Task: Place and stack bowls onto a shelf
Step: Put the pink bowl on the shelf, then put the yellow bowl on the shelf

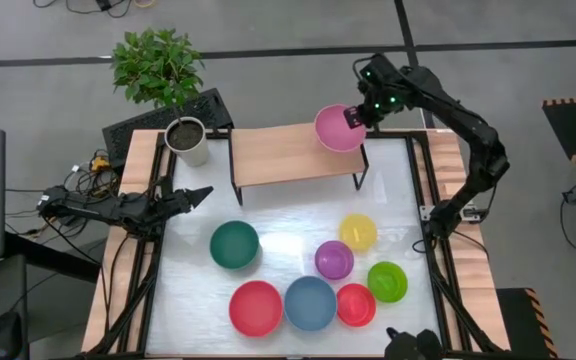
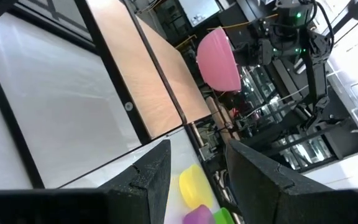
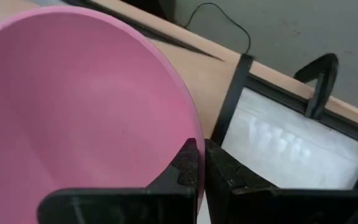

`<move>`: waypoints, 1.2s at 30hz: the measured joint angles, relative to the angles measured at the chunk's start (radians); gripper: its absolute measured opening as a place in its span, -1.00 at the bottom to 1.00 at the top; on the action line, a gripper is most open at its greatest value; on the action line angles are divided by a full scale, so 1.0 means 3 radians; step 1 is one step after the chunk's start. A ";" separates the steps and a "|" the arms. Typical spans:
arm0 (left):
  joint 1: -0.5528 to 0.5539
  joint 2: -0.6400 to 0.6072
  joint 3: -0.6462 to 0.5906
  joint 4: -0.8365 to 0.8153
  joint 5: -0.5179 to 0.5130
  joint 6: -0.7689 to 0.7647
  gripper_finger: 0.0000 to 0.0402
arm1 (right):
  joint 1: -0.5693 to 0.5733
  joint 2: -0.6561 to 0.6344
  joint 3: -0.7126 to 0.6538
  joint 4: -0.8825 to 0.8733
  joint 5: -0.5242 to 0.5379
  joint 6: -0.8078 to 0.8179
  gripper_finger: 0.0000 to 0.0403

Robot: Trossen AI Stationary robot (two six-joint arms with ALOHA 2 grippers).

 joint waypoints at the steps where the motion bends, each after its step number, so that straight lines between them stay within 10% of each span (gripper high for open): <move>1: 0.0000 0.0001 0.0000 0.0001 -0.0013 0.0000 -0.31 | 0.0000 -0.0001 -0.0015 0.0013 -0.0018 -0.0035 -0.86; 21: 0.0000 0.0001 0.0000 -0.0004 -0.0142 0.0000 -0.31 | -0.0039 -0.0036 -0.0462 0.0263 -0.0132 -0.0021 -0.86; 36: 0.0000 0.0000 0.0000 -0.0070 -0.0176 0.0015 -0.31 | -0.0043 -0.0055 -0.0423 0.0374 -0.0061 -0.0142 -0.17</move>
